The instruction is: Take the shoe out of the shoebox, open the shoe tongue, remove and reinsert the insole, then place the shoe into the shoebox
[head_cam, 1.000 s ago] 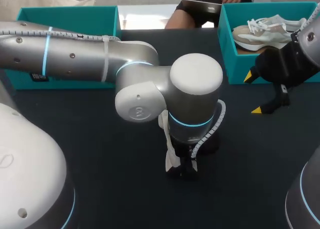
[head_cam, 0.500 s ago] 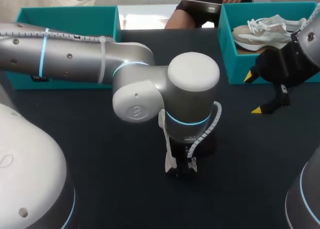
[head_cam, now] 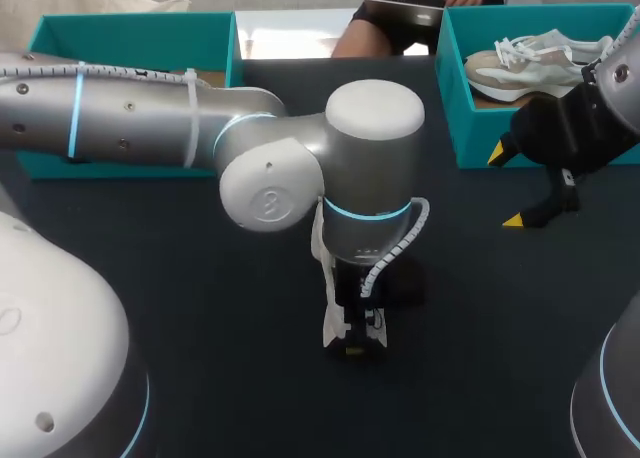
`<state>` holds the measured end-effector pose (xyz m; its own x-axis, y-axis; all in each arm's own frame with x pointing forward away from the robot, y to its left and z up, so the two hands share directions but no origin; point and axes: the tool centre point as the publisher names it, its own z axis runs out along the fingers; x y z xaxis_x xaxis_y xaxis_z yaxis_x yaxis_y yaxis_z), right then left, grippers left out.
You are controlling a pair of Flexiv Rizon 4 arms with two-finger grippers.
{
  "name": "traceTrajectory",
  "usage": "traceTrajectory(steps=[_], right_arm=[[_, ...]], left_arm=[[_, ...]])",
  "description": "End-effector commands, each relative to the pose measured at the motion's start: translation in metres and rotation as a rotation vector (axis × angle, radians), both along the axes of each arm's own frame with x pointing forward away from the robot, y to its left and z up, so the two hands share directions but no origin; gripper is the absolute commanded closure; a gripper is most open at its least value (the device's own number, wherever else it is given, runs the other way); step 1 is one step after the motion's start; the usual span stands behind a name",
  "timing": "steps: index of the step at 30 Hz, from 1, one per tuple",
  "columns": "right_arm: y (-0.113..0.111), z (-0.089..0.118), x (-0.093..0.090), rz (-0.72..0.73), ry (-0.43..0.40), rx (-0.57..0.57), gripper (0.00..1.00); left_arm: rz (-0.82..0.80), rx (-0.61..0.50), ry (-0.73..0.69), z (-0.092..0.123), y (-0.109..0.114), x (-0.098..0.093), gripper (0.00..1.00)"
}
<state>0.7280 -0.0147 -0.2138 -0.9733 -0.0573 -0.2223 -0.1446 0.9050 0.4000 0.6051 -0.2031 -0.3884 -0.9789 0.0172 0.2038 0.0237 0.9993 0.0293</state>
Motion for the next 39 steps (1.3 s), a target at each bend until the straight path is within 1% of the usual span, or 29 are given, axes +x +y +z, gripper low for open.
traceTrajectory(steps=[1,3,4,5,7,8,9,11,13,16,18,19,36,39], right_arm=[[0.001,0.000,0.001,-0.001,0.001,-0.003,0.00],[0.001,0.000,0.001,-0.001,0.001,-0.003,0.00],[0.001,0.000,0.001,-0.001,0.001,-0.003,0.00],[0.001,0.000,0.001,-0.001,0.001,-0.003,0.00],[0.001,0.000,0.001,-0.001,0.001,-0.003,0.00],[0.001,0.000,0.001,-0.001,0.001,-0.003,0.00],[0.001,0.000,0.001,-0.001,0.001,-0.003,0.00],[0.001,0.000,0.001,-0.001,0.001,-0.003,0.00],[0.001,0.000,0.001,-0.001,0.001,-0.003,0.00],[0.001,0.000,0.001,-0.001,0.001,-0.003,0.00],[0.001,0.000,0.001,-0.001,0.001,-0.003,0.00],[0.001,0.000,0.001,-0.001,0.001,-0.003,0.00],[0.001,0.000,0.001,-0.001,0.001,-0.003,0.00],[0.001,0.000,0.001,-0.001,0.001,-0.003,0.00]], left_arm=[[-0.025,-0.011,-0.021,0.050,0.023,0.008,1.00],[-0.043,-0.009,-0.037,0.071,0.030,0.014,1.00],[-0.049,-0.011,-0.045,0.084,0.034,0.017,1.00],[-0.069,-0.012,-0.063,0.102,0.039,0.022,1.00],[-0.083,-0.017,-0.084,0.127,0.047,0.029,1.00],[-0.089,-0.026,-0.070,0.135,0.049,0.031,1.00],[-0.100,-0.039,-0.062,0.149,0.053,0.038,1.00],[-0.123,-0.039,-0.066,0.169,0.058,0.045,1.00],[-0.139,-0.043,-0.058,0.185,0.061,0.049,1.00],[-0.159,-0.051,-0.030,0.202,0.062,0.055,1.00],[-0.178,-0.040,-0.026,0.211,0.060,0.057,1.00],[-0.204,-0.041,-0.047,0.216,0.059,0.055,1.00],[-0.204,-0.041,-0.047,0.216,0.059,0.055,1.00],[-0.248,-0.050,-0.037,0.227,0.075,0.070,1.00]])
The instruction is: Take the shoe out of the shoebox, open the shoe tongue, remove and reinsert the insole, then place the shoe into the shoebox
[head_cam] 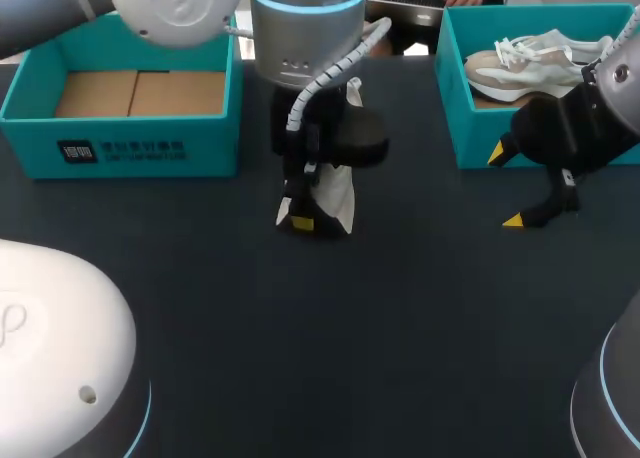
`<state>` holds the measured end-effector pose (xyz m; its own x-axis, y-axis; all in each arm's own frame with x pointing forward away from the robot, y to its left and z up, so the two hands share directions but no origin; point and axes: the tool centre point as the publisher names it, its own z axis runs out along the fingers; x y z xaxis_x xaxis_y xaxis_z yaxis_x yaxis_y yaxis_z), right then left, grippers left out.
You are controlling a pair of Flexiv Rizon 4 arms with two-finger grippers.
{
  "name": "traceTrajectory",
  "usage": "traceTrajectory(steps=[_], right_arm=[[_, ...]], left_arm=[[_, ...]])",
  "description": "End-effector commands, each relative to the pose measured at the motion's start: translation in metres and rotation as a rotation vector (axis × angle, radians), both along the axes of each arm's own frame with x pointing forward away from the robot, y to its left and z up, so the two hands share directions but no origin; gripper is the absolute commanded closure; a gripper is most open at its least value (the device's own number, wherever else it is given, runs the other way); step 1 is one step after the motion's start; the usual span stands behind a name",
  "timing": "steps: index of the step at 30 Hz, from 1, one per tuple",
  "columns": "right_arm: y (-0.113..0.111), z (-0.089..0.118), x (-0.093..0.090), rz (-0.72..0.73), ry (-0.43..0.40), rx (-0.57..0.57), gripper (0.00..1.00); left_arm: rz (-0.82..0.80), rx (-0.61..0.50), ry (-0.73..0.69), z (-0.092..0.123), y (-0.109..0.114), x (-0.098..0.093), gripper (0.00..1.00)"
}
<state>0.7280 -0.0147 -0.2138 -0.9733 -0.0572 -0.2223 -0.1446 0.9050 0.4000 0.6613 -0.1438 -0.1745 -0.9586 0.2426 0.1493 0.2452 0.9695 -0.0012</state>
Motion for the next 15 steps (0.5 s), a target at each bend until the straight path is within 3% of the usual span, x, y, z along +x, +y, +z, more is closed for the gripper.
traceTrajectory(steps=[1,7,15], right_arm=[[0.001,0.000,0.001,-0.001,0.001,-0.003,0.00],[0.001,0.000,0.001,-0.001,0.001,-0.003,0.00],[0.001,0.000,0.001,-0.001,0.001,-0.003,0.00]], left_arm=[[-0.036,-0.018,0.014,0.017,0.021,0.020,1.00],[-0.037,-0.077,-0.040,0.033,0.058,0.055,1.00],[-0.063,-0.046,-0.033,0.037,0.115,0.099,1.00]])
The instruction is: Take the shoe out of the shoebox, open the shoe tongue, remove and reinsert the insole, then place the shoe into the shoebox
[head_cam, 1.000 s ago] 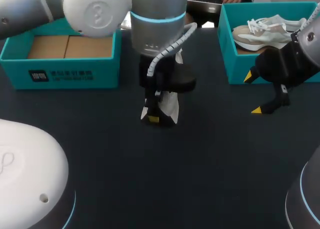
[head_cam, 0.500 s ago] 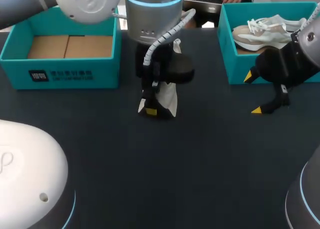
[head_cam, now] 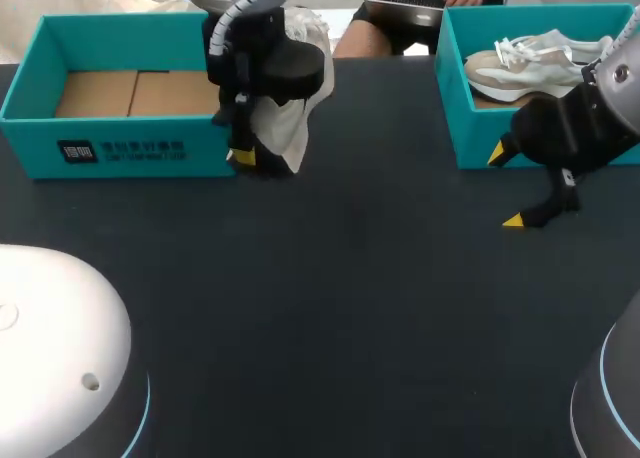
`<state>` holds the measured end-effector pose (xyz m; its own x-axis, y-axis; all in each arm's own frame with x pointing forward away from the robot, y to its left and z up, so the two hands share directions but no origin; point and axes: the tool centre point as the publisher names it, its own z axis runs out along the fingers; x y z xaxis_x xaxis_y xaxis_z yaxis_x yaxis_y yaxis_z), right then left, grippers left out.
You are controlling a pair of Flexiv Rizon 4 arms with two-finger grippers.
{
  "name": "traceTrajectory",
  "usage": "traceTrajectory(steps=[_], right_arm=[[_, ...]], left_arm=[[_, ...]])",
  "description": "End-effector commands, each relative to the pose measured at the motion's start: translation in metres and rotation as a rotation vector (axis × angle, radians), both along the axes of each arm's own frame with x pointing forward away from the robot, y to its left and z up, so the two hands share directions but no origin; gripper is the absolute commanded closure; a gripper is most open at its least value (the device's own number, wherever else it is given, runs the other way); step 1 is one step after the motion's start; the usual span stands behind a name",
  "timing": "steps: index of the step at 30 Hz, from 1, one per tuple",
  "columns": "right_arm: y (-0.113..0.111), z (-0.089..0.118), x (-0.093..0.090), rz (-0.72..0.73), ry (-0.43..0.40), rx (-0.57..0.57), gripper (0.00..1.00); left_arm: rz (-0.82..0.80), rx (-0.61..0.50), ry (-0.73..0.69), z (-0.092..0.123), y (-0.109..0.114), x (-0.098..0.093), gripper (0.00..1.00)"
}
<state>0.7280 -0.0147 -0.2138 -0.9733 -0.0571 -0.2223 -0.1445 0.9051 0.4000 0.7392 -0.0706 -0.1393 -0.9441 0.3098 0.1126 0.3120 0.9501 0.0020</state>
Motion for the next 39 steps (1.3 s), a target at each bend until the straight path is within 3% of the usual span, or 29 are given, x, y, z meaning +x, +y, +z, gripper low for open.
traceTrajectory(steps=[1,7,13,19,27,33,39], right_arm=[[0.001,0.000,0.001,-0.001,0.001,-0.003,0.00],[0.001,0.000,0.001,-0.001,0.001,-0.003,0.00],[0.001,0.000,0.001,-0.001,0.001,-0.003,0.00],[0.001,0.000,0.001,-0.001,0.001,-0.003,0.00],[0.001,0.000,0.001,-0.001,0.001,-0.003,0.00],[0.001,0.000,0.001,-0.001,0.001,-0.003,0.00],[0.001,0.000,0.001,-0.001,0.001,-0.003,0.00]], left_arm=[[-0.003,-0.033,0.019,0.002,0.050,0.029,1.00],[-0.120,-0.053,0.065,-0.002,0.095,0.075,1.00],[-0.099,-0.076,0.095,0.003,0.142,0.121,1.00],[-0.077,-0.078,0.089,0.008,0.189,0.153,1.00],[-0.124,-0.039,0.109,0.006,0.242,0.183,1.00],[-0.059,-0.017,0.138,0.006,0.278,0.211,1.00],[-0.029,-0.009,0.151,0.006,0.285,0.217,1.00]])
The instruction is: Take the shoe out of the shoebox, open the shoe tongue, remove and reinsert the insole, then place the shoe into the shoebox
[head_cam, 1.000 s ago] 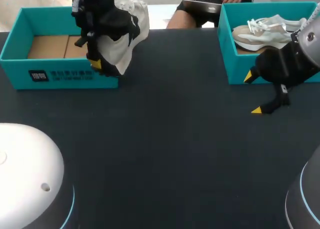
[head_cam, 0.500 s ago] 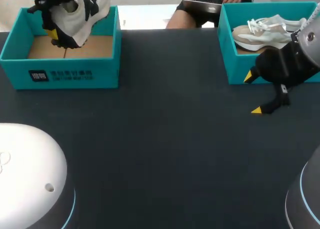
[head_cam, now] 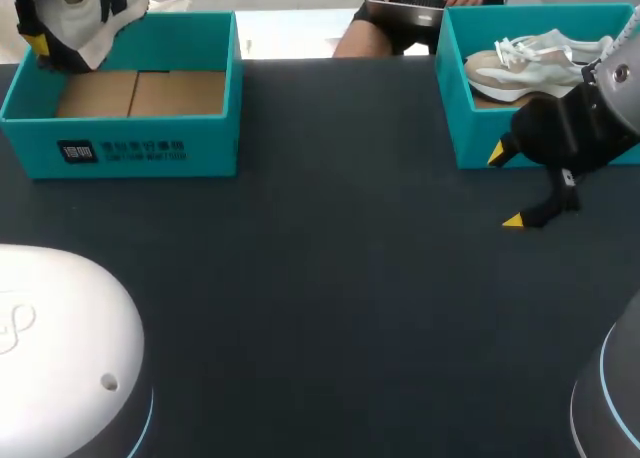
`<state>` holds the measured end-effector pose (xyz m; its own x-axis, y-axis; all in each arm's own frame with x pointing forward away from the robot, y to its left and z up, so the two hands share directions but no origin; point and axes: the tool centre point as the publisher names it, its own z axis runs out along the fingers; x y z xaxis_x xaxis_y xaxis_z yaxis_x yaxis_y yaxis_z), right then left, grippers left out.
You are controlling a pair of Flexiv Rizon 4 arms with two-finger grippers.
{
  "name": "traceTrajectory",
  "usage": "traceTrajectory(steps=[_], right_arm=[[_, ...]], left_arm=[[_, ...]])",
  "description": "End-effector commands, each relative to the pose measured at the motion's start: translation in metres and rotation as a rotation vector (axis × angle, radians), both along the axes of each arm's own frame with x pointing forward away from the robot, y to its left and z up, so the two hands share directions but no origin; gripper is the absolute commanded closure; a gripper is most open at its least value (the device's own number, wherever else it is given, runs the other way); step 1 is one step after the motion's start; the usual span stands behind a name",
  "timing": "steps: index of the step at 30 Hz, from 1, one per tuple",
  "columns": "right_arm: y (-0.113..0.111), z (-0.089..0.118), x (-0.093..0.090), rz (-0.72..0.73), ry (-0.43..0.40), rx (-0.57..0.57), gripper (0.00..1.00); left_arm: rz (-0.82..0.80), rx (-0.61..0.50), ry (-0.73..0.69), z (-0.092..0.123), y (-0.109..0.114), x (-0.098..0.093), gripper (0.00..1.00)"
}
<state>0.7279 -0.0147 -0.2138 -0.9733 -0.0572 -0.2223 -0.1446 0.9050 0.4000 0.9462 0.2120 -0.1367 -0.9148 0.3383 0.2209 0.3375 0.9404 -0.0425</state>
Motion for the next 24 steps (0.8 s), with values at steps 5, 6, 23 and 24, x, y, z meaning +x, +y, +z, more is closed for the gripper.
traceTrajectory(steps=[5,6,23,24], right_arm=[[0.001,0.000,0.001,-0.001,0.001,-0.003,0.00],[0.001,0.000,0.001,-0.001,0.001,-0.003,0.00],[0.001,0.000,0.001,-0.001,0.001,-0.003,0.00],[0.001,0.000,0.001,-0.001,0.001,-0.003,0.00]], left_arm=[[0.000,-0.002,0.033,0.003,0.002,0.010,1.00],[0.000,-0.002,0.033,0.003,0.002,0.010,1.00],[0.021,-0.027,-0.025,-0.005,0.039,0.033,1.00],[0.022,-0.011,-0.023,-0.008,0.043,0.037,1.00]])
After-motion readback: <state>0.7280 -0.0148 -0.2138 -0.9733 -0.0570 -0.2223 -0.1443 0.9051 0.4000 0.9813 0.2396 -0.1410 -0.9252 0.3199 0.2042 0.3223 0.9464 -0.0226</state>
